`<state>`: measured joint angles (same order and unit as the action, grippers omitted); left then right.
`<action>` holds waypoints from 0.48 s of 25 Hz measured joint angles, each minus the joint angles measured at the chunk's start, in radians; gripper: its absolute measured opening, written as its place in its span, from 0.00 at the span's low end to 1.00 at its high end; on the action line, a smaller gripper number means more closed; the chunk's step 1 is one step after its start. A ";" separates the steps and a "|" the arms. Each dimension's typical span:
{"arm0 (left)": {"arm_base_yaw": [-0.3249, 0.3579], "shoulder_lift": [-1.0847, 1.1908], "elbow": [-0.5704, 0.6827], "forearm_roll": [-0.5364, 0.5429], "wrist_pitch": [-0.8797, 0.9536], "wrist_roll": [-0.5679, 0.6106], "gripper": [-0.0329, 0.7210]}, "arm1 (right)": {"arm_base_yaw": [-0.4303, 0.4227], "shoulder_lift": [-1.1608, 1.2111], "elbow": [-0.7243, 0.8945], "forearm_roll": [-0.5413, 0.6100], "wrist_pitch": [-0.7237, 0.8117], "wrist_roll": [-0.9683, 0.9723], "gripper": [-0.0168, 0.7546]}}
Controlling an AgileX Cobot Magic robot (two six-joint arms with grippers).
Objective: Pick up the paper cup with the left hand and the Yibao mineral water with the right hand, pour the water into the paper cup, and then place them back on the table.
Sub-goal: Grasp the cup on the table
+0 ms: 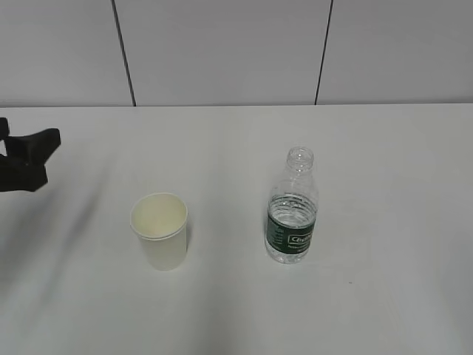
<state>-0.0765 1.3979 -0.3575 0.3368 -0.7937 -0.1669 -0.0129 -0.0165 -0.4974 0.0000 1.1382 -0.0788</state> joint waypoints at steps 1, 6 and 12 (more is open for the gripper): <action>0.000 0.020 0.000 0.038 -0.014 -0.015 0.74 | 0.000 0.000 0.000 0.000 0.000 0.000 0.79; 0.000 0.117 0.011 0.222 -0.064 -0.061 0.74 | 0.000 0.000 0.000 0.000 0.000 0.000 0.79; 0.000 0.218 0.021 0.327 -0.094 -0.063 0.74 | 0.000 0.000 0.000 0.000 0.000 0.000 0.79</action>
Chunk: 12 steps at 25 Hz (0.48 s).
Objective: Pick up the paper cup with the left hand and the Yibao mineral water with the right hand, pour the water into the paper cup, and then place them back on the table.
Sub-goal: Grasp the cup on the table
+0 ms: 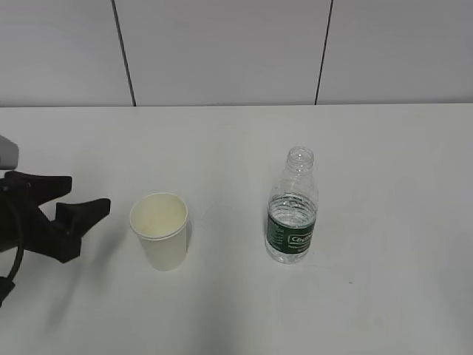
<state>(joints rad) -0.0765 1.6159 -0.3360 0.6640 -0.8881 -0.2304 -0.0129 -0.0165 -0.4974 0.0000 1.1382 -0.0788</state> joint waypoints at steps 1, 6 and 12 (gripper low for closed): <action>0.000 0.018 0.000 0.018 -0.003 0.000 0.74 | 0.000 0.000 0.000 0.000 0.000 0.000 0.79; 0.000 0.089 0.000 0.125 -0.060 -0.001 0.74 | 0.000 0.000 0.000 0.000 0.000 0.000 0.79; 0.000 0.162 -0.001 0.188 -0.222 0.003 0.74 | 0.000 0.000 0.000 0.000 0.000 0.000 0.79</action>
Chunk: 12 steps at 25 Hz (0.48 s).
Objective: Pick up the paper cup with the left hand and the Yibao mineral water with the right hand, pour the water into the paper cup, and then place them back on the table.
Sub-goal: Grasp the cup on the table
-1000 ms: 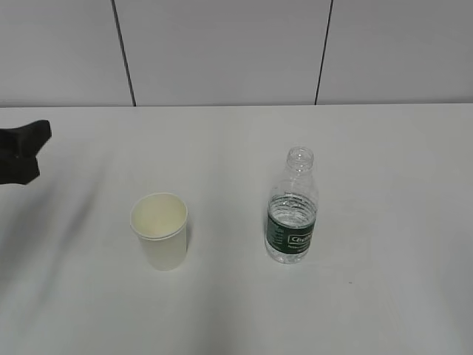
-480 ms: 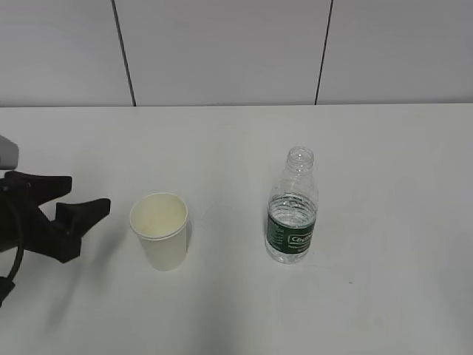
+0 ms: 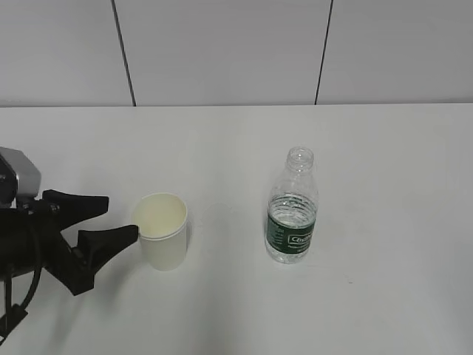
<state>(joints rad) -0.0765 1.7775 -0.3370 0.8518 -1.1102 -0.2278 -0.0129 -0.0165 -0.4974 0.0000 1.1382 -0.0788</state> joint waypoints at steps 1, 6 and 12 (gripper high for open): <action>0.000 0.013 0.000 0.008 -0.013 0.003 0.74 | 0.000 0.000 0.000 0.000 0.000 0.000 0.79; 0.000 0.075 -0.001 0.053 -0.030 0.057 0.74 | 0.000 0.000 0.000 0.000 0.000 0.000 0.79; 0.000 0.175 -0.002 0.020 -0.033 0.240 0.79 | 0.000 0.000 0.000 0.000 0.000 0.000 0.79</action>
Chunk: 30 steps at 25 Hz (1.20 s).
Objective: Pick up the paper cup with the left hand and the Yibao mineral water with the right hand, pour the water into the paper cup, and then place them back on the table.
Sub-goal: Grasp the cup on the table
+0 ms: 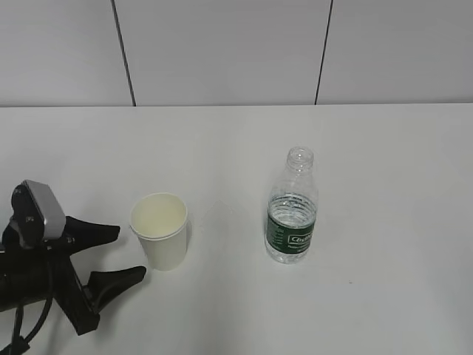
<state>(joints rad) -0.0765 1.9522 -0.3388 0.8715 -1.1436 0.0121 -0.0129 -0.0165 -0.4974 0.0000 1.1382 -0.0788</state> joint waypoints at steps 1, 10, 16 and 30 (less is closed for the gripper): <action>0.000 0.011 0.000 -0.007 0.000 0.004 0.80 | 0.000 0.000 0.000 0.000 0.000 0.000 0.79; 0.000 0.038 -0.031 -0.014 -0.001 0.009 0.86 | 0.000 0.000 0.000 0.000 0.000 0.000 0.79; -0.008 0.038 -0.074 0.004 -0.001 0.009 0.86 | 0.000 0.000 0.000 0.000 0.000 0.000 0.79; -0.137 0.123 -0.151 -0.077 0.000 0.009 0.86 | 0.000 0.000 0.000 0.000 0.000 0.000 0.79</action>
<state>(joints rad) -0.2139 2.0748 -0.4893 0.7946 -1.1435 0.0212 -0.0129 -0.0165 -0.4974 0.0000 1.1382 -0.0788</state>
